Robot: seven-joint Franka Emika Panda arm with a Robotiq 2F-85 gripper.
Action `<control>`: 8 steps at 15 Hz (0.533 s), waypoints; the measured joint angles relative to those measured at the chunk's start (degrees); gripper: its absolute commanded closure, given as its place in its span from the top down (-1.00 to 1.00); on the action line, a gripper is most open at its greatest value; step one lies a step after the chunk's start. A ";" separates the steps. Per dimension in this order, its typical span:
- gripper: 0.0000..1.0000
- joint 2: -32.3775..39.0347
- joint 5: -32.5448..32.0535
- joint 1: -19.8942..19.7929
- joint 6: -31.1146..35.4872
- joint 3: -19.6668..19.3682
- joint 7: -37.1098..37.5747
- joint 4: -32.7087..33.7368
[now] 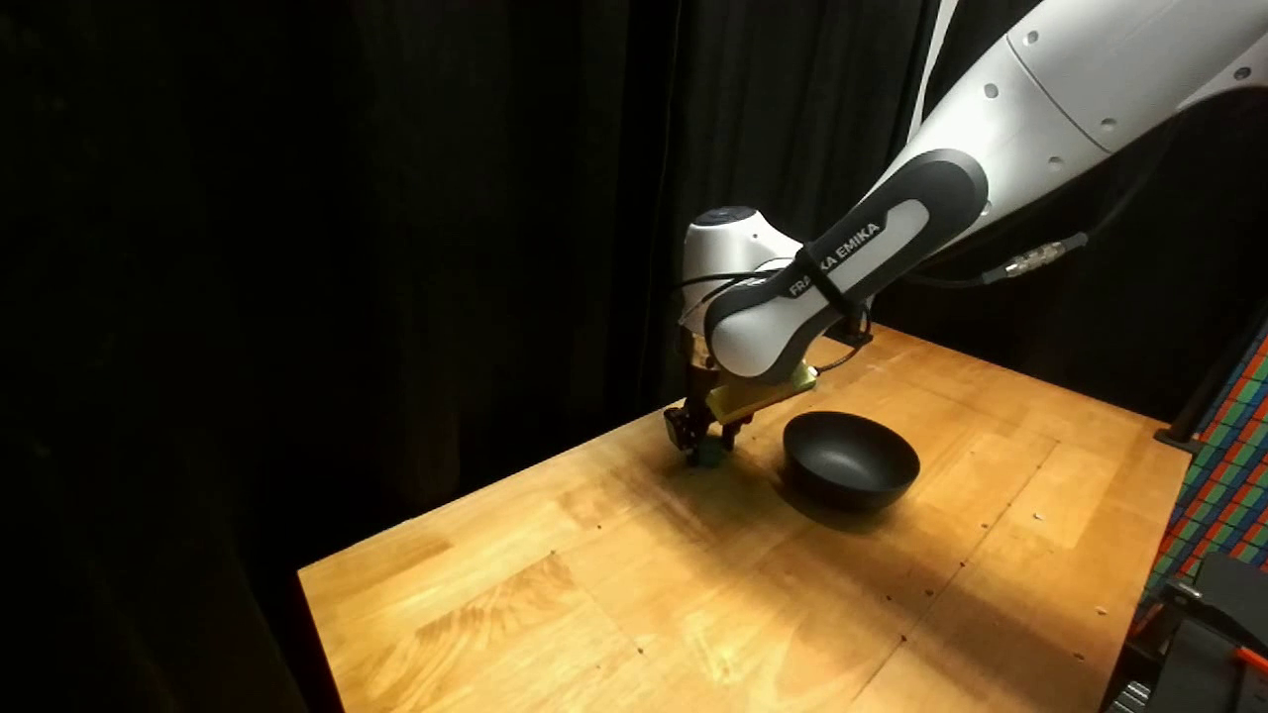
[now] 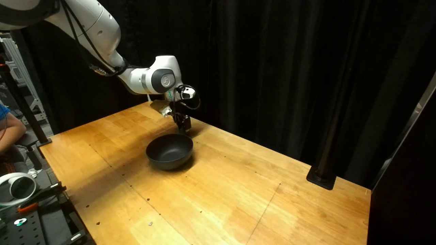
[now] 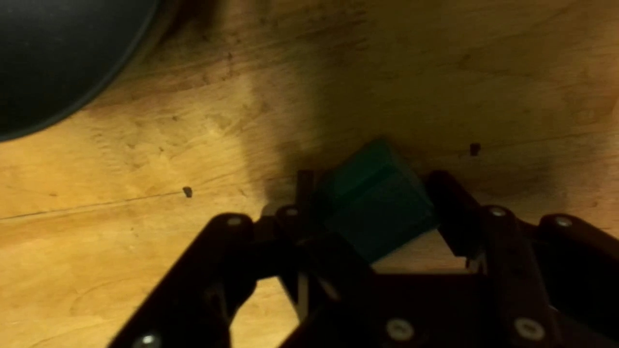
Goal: Put the block in the bowl
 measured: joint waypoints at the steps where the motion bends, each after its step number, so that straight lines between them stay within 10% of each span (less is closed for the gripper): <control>1: -0.29 -0.10 0.21 -0.16 0.00 0.26 -0.09 -0.09; 8: -0.29 -10.37 -0.44 1.66 -0.39 -2.27 2.65 -9.04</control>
